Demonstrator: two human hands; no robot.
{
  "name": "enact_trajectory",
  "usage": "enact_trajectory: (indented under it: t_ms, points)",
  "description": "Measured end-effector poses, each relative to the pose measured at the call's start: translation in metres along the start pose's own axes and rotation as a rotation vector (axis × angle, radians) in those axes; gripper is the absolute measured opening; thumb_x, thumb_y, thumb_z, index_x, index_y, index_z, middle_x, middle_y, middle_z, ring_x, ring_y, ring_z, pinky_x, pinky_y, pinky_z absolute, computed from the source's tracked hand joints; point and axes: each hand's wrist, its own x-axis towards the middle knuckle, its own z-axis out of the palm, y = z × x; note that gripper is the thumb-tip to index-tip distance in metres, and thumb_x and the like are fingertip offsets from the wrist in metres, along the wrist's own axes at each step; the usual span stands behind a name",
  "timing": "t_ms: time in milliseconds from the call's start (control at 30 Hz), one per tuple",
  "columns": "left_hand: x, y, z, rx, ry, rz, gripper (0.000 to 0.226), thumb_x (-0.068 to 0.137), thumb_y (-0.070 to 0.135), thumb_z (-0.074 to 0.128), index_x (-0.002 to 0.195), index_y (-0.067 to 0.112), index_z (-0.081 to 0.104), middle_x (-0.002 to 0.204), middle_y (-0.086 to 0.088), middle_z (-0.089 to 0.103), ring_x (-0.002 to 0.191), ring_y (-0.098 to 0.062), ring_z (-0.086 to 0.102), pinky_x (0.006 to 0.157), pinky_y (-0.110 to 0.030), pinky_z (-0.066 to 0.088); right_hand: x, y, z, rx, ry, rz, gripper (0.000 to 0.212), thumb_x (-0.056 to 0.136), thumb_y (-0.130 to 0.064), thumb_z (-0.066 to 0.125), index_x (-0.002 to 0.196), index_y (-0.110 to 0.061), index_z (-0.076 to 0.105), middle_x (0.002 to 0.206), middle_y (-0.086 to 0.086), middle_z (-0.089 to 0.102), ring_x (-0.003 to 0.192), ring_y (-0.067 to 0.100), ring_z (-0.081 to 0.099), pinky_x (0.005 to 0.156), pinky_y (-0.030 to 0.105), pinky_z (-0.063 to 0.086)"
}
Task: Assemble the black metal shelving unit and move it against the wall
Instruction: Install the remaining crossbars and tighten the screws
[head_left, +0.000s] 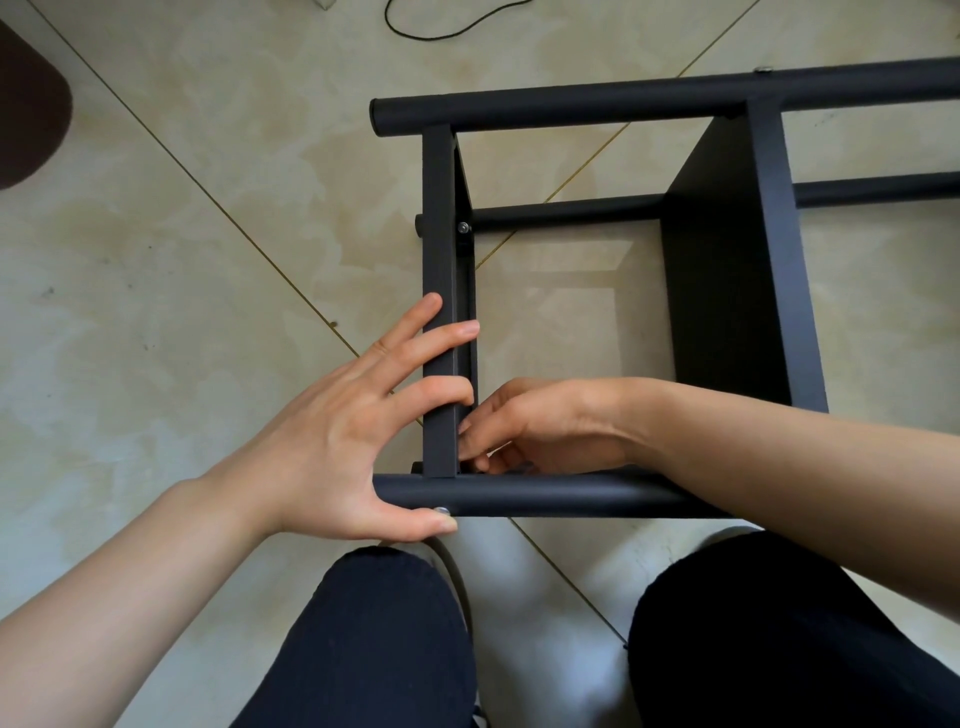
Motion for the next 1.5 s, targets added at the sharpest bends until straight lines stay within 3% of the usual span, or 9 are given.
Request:
enact_trajectory:
  t_ms: [200,267,400,567,700,900,1267,1367,1500]
  points:
    - [-0.001,0.000,0.000,-0.004,0.005,0.002,0.075,0.068,0.066,0.072,0.127,0.024,0.051,0.166,0.006,0.018,0.156,-0.024,0.005,0.103,-0.039,0.041,0.002,0.002,0.001,-0.052,0.019,-0.005,0.047,0.092,-0.009,0.061,0.047,-0.019,0.065,0.059,0.001,0.052,0.061,0.014,0.048,0.074,0.029,0.039]
    - [0.000,0.000,0.001,-0.002,0.006,0.004,0.075,0.068,0.066,0.072,0.127,0.024,0.051,0.166,0.006,0.018,0.156,-0.024,0.004,0.104,-0.037,0.039,0.002,0.002,0.001,-0.037,0.023,0.002,0.040,0.093,-0.011,0.061,0.054,-0.017,0.067,0.062,0.001,0.054,0.063,0.014,0.049,0.077,0.030,0.040]
    - [0.000,0.000,0.000,-0.007,0.001,-0.001,0.075,0.068,0.065,0.073,0.127,0.024,0.052,0.166,0.004,0.019,0.156,-0.025,0.004,0.104,-0.042,0.044,0.000,-0.001,0.001,0.030,-0.013,0.015,0.009,0.093,-0.008,0.057,0.089,-0.009,0.065,0.082,0.009,0.057,0.074,0.016,0.051,0.079,0.029,0.040]
    - [0.000,0.000,0.000,-0.010,0.005,0.001,0.074,0.069,0.066,0.073,0.126,0.023,0.052,0.166,0.003,0.021,0.156,-0.025,0.006,0.104,-0.041,0.044,0.000,0.002,0.001,0.018,-0.023,-0.008,0.036,0.093,-0.005,0.059,0.060,-0.015,0.068,0.067,0.004,0.054,0.067,0.017,0.050,0.083,0.034,0.039]
    - [0.000,-0.001,0.001,-0.004,0.012,0.008,0.075,0.068,0.066,0.072,0.127,0.025,0.051,0.166,0.007,0.018,0.156,-0.023,0.005,0.105,-0.036,0.038,0.001,0.003,0.001,-0.040,-0.007,0.009,0.049,0.093,-0.009,0.060,0.045,-0.019,0.066,0.058,0.001,0.054,0.062,0.015,0.049,0.074,0.029,0.040]
    - [0.000,0.000,0.001,0.000,0.010,-0.001,0.074,0.068,0.065,0.073,0.127,0.026,0.051,0.166,0.007,0.019,0.156,-0.023,0.005,0.104,-0.037,0.039,-0.003,0.001,0.002,0.022,-0.022,-0.029,0.026,0.093,-0.004,0.056,0.070,-0.012,0.065,0.072,0.005,0.058,0.069,0.014,0.054,0.078,0.028,0.044]
    - [-0.001,0.002,0.000,0.002,-0.004,-0.013,0.074,0.068,0.066,0.073,0.127,0.026,0.051,0.166,0.007,0.019,0.156,-0.021,0.004,0.102,-0.034,0.039,-0.005,0.001,0.003,-0.006,0.002,-0.015,0.019,0.094,-0.006,0.059,0.077,-0.009,0.065,0.074,0.006,0.058,0.071,0.017,0.054,0.083,0.032,0.043]
    - [-0.002,0.001,-0.001,0.005,-0.013,-0.018,0.074,0.069,0.066,0.072,0.128,0.027,0.051,0.166,0.008,0.017,0.156,-0.020,0.002,0.106,-0.037,0.037,-0.008,0.003,0.004,-0.100,0.083,-0.041,0.014,0.093,-0.013,0.063,0.082,-0.011,0.070,0.074,0.004,0.065,0.072,0.018,0.059,0.082,0.035,0.047]
    - [-0.005,0.001,-0.003,0.043,-0.029,-0.041,0.078,0.070,0.068,0.070,0.135,0.029,0.050,0.167,0.012,0.012,0.156,-0.016,0.000,0.107,-0.034,0.036,-0.023,0.004,0.002,-0.304,0.189,-0.100,0.011,0.092,-0.025,0.068,0.092,-0.016,0.075,0.092,0.012,0.072,0.082,0.017,0.061,0.082,0.035,0.048]
